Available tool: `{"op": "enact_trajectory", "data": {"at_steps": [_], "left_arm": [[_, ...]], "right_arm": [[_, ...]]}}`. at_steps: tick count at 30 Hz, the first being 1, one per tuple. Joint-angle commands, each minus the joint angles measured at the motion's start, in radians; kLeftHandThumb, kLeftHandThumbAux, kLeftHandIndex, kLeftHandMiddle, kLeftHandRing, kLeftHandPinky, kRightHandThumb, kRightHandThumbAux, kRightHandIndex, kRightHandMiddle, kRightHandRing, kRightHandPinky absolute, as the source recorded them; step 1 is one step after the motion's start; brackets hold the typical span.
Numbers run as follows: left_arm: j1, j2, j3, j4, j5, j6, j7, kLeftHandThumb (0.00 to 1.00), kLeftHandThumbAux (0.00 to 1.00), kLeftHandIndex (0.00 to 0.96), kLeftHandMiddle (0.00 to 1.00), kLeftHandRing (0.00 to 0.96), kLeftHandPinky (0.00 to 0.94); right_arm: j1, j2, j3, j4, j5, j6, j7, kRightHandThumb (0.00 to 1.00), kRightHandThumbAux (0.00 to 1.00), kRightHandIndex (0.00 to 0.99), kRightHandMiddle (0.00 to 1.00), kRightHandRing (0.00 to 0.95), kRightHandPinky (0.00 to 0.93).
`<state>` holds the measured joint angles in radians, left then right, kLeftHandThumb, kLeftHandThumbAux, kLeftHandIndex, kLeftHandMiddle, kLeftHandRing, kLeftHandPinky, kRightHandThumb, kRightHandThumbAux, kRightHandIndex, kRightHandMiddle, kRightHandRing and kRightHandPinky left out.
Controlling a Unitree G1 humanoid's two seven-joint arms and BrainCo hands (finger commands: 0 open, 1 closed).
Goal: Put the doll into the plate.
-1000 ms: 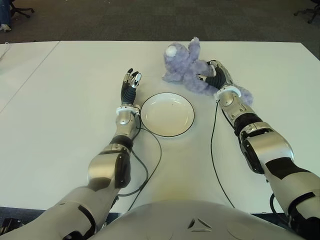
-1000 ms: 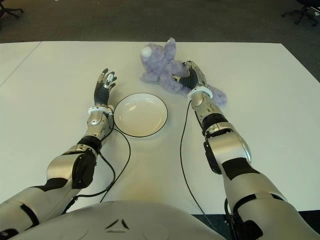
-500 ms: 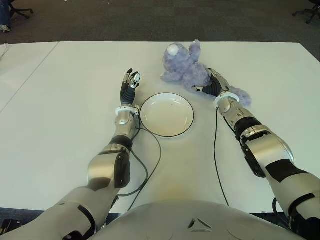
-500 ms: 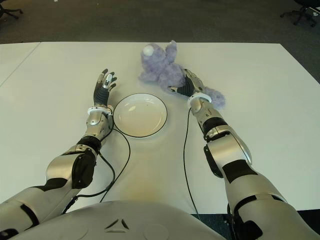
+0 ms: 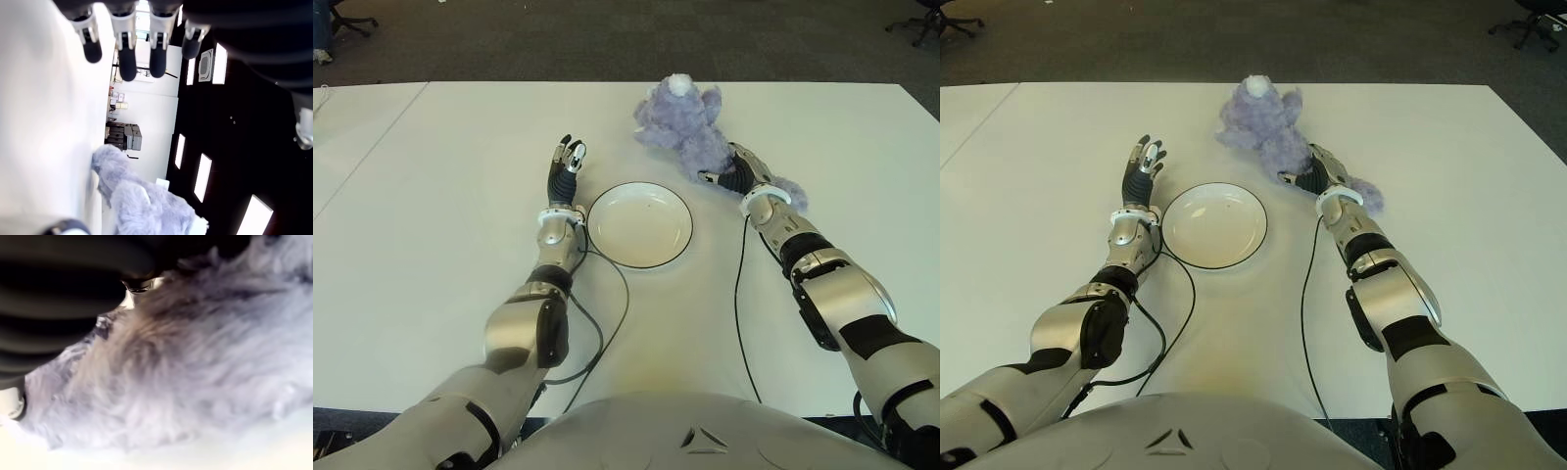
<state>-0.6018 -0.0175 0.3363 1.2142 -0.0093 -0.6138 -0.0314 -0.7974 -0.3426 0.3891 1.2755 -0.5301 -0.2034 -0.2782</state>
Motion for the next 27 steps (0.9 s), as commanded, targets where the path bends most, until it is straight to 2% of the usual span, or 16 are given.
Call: {"op": "enact_trajectory", "data": {"at_steps": [1, 4, 10, 12, 14, 15, 16, 17, 19, 20, 21, 22, 23, 25, 26, 27], "left_arm": [[0.253, -0.026, 0.004, 0.128, -0.008, 0.075, 0.004, 0.0, 0.38, 0.081, 0.153, 0.146, 0.096], [0.254, -0.025, 0.007, 0.128, -0.012, 0.069, -0.002, 0.0, 0.381, 0.092, 0.16, 0.154, 0.086], [0.253, -0.028, 0.019, 0.128, -0.026, 0.071, -0.019, 0.0, 0.374, 0.086, 0.16, 0.154, 0.089], [0.253, -0.03, 0.02, 0.128, -0.027, 0.068, -0.02, 0.0, 0.371, 0.083, 0.161, 0.153, 0.087], [0.255, -0.031, 0.02, 0.128, -0.027, 0.064, -0.021, 0.0, 0.369, 0.08, 0.157, 0.15, 0.082], [0.255, -0.031, 0.021, 0.128, -0.028, 0.063, -0.021, 0.0, 0.369, 0.079, 0.155, 0.148, 0.082], [0.255, -0.032, 0.02, 0.127, -0.028, 0.062, -0.021, 0.0, 0.368, 0.079, 0.155, 0.147, 0.082], [0.255, -0.033, 0.02, 0.127, -0.028, 0.061, -0.02, 0.0, 0.368, 0.08, 0.157, 0.149, 0.085], [0.256, -0.033, 0.019, 0.127, -0.027, 0.062, -0.018, 0.0, 0.368, 0.08, 0.157, 0.149, 0.086], [0.254, -0.032, 0.019, 0.128, -0.026, 0.067, -0.017, 0.0, 0.365, 0.08, 0.159, 0.15, 0.079], [0.253, -0.031, 0.019, 0.128, -0.026, 0.07, -0.017, 0.0, 0.365, 0.083, 0.165, 0.153, 0.068], [0.252, -0.03, 0.02, 0.129, -0.027, 0.073, -0.018, 0.0, 0.365, 0.083, 0.166, 0.153, 0.066], [0.251, -0.03, 0.021, 0.129, -0.027, 0.074, -0.019, 0.0, 0.365, 0.086, 0.169, 0.155, 0.061], [0.251, -0.03, 0.023, 0.129, -0.03, 0.074, -0.022, 0.0, 0.364, 0.086, 0.169, 0.155, 0.06], [0.251, -0.03, 0.024, 0.129, -0.031, 0.074, -0.023, 0.0, 0.363, 0.089, 0.171, 0.157, 0.06], [0.252, -0.029, 0.025, 0.129, -0.032, 0.074, -0.024, 0.0, 0.363, 0.089, 0.172, 0.157, 0.06]], "right_arm": [[0.12, 0.027, 0.024, 0.089, -0.022, 0.127, 0.109, 0.23, 0.397, 0.051, 0.0, 0.0, 0.046], [0.12, 0.031, 0.013, 0.09, -0.011, 0.142, 0.107, 0.243, 0.356, 0.001, 0.0, 0.005, 0.096], [0.119, 0.036, -0.004, 0.087, 0.004, 0.143, 0.088, 0.248, 0.334, 0.0, 0.0, 0.012, 0.082], [0.118, 0.039, -0.012, 0.084, 0.011, 0.136, 0.077, 0.253, 0.347, 0.0, 0.0, 0.019, 0.107], [0.118, 0.04, -0.019, 0.082, 0.015, 0.131, 0.067, 0.26, 0.379, 0.012, 0.014, 0.094, 0.219], [0.119, 0.04, -0.022, 0.081, 0.016, 0.129, 0.064, 0.263, 0.396, 0.038, 0.075, 0.17, 0.322], [0.12, 0.041, -0.026, 0.08, 0.019, 0.125, 0.057, 0.264, 0.399, 0.042, 0.085, 0.183, 0.339], [0.12, 0.041, -0.029, 0.08, 0.02, 0.123, 0.053, 0.272, 0.421, 0.081, 0.176, 0.283, 0.433], [0.122, 0.042, -0.037, 0.079, 0.024, 0.119, 0.042, 0.275, 0.427, 0.092, 0.203, 0.313, 0.461], [0.124, 0.042, -0.044, 0.078, 0.029, 0.115, 0.028, 0.285, 0.454, 0.167, 0.255, 0.357, 0.5], [0.126, 0.043, -0.049, 0.077, 0.032, 0.112, 0.017, 0.326, 0.498, 0.301, 0.351, 0.405, 0.519], [0.127, 0.043, -0.053, 0.077, 0.033, 0.108, 0.003, 0.334, 0.505, 0.324, 0.367, 0.414, 0.522], [0.128, 0.043, -0.054, 0.076, 0.033, 0.107, -0.005, 0.367, 0.528, 0.419, 0.444, 0.462, 0.554], [0.13, 0.043, -0.057, 0.076, 0.032, 0.104, -0.021, 0.377, 0.534, 0.447, 0.466, 0.476, 0.564], [0.13, 0.043, -0.058, 0.076, 0.032, 0.103, -0.029, 0.419, 0.558, 0.521, 0.568, 0.568, 0.637], [0.131, 0.044, -0.062, 0.076, 0.034, 0.102, -0.037, 0.43, 0.563, 0.54, 0.593, 0.591, 0.657]]}}
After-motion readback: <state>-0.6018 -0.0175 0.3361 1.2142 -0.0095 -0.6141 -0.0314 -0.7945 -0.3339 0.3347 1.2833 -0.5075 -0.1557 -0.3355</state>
